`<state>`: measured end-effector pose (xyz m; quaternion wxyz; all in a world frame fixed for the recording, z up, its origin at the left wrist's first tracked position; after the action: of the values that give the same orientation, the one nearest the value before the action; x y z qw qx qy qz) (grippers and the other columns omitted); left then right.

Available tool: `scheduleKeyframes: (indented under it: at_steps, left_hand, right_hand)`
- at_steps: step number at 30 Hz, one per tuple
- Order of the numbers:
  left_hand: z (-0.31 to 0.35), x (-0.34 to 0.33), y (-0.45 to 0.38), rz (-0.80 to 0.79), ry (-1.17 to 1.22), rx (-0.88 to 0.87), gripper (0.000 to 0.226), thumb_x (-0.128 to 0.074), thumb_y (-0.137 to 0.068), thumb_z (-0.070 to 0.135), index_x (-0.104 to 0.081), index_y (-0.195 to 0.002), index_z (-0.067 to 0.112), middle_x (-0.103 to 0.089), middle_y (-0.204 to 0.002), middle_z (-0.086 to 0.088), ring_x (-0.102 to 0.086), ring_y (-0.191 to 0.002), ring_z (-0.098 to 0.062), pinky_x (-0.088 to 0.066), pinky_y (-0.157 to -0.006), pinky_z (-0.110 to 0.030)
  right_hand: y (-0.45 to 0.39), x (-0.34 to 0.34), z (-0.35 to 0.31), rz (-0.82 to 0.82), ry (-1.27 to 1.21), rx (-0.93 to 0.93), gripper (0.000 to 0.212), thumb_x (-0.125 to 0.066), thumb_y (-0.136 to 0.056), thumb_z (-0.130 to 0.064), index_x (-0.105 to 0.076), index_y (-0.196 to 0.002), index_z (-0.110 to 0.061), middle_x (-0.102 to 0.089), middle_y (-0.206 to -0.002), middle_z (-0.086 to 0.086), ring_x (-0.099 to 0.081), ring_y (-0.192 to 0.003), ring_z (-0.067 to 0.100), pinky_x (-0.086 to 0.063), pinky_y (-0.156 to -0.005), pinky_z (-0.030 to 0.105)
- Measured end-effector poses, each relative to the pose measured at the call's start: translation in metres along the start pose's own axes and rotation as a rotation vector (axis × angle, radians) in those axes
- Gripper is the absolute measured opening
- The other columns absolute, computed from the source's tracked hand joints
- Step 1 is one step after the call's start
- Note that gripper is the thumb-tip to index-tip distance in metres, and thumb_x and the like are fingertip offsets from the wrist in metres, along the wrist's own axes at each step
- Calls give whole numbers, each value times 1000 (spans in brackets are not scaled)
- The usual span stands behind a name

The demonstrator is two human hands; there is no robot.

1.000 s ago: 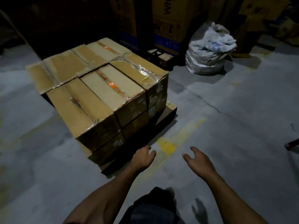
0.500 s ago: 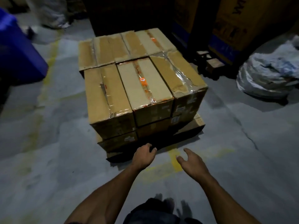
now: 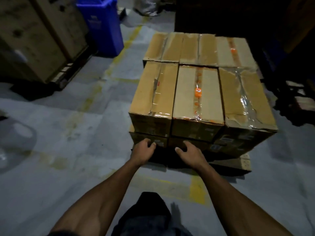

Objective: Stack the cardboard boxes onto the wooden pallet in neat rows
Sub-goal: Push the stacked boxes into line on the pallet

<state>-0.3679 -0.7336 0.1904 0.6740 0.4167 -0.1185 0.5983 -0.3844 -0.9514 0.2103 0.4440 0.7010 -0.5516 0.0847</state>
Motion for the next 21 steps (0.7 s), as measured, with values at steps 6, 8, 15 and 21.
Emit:
scheduleKeyframes:
  at_steps: [6,8,15,21]
  left_hand:
    - [8,31,-63,67,49,55,49,-51,-102,39,-51,-143,12,-60,-138,-11,-57,-125,-29,-49,-102,-40]
    - [8,43,-99,97,16,48,53,-54,-100,39,-49,-145,12,-57,-142,-11,-54,-129,-30,-47,-105,-43]
    - [-10,78,-229,14,-391,9,102,-73,-88,39,-2,-160,28,6,-168,-11,-6,-154,-34,-27,-119,-49]
    - [-39,78,-298,-188,-660,-27,126,-79,-78,50,17,-157,29,17,-166,-16,2,-154,-37,-24,-120,-51]
  right_hand:
    - [-67,4,-48,-56,62,56,69,-54,-95,-50,-33,-152,-18,-42,-152,8,-42,-136,29,-38,-110,43]
    - [-102,6,-61,-41,77,47,73,-57,-92,-50,-31,-152,-19,-43,-152,7,-42,-136,29,-39,-110,45]
    - [-216,13,-92,81,329,45,95,-69,-84,-52,-13,-156,-26,-18,-163,7,-24,-146,29,-29,-116,47]
    - [-271,-3,-91,28,506,16,116,-75,-79,-52,10,-155,-32,9,-164,14,-1,-151,34,-18,-119,47]
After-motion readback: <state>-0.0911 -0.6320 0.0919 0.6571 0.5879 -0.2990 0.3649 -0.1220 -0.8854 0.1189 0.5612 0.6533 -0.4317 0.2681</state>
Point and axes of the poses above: each hand's wrist, its own y-axis away from the middle knuckle, its own x-axis out of the back of the hand, z = x × y, the point moved 6 cm from there along -y, towards the middle knuckle
